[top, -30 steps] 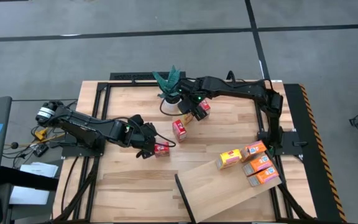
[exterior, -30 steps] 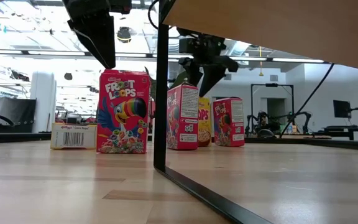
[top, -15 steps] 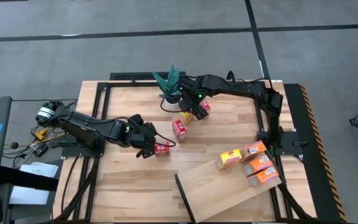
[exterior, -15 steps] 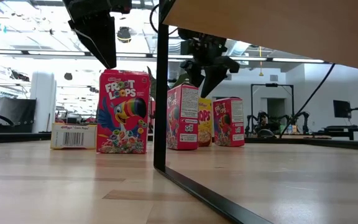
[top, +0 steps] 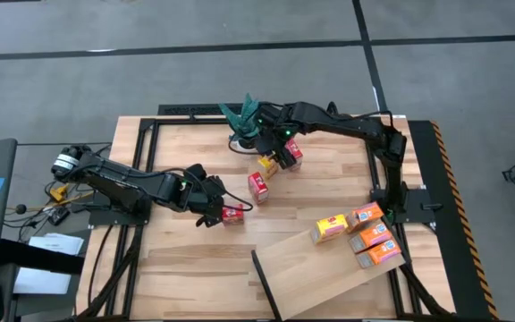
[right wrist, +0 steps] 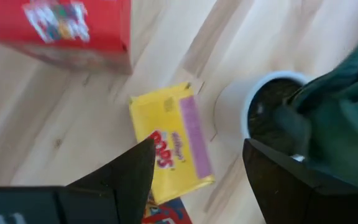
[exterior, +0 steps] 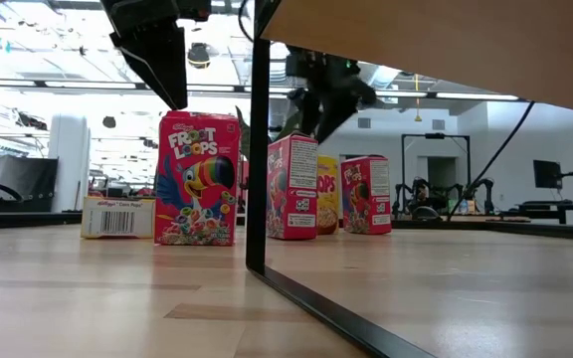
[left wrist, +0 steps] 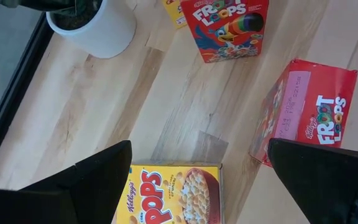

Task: Stack cereal on shelf
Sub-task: Put the right yellow cereal box on the shelf aligned with the other yellow cereal box

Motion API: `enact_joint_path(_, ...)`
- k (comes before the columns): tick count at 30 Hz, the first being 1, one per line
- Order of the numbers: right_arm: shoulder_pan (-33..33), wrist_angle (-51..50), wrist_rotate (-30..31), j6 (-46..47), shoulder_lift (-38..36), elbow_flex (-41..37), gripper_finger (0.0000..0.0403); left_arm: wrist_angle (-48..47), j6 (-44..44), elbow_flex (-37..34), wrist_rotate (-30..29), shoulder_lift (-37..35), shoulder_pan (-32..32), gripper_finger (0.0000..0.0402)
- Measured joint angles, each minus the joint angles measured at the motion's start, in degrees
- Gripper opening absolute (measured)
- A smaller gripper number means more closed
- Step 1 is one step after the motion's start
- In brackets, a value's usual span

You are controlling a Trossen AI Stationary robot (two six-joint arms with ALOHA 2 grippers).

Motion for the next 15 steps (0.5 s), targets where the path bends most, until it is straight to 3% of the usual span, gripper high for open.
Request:
enact_joint_path(6,0.31,-1.39,-1.47,-0.02,-0.07,0.65,0.0270,0.00,-0.11,0.00,0.00,0.01,0.00,0.0368)
enact_joint_path(15,0.28,0.99,-0.67,-3.44,-0.09,-4.93,0.0270,-0.02,-0.52,0.00,-0.02,0.02,0.00,0.0368)
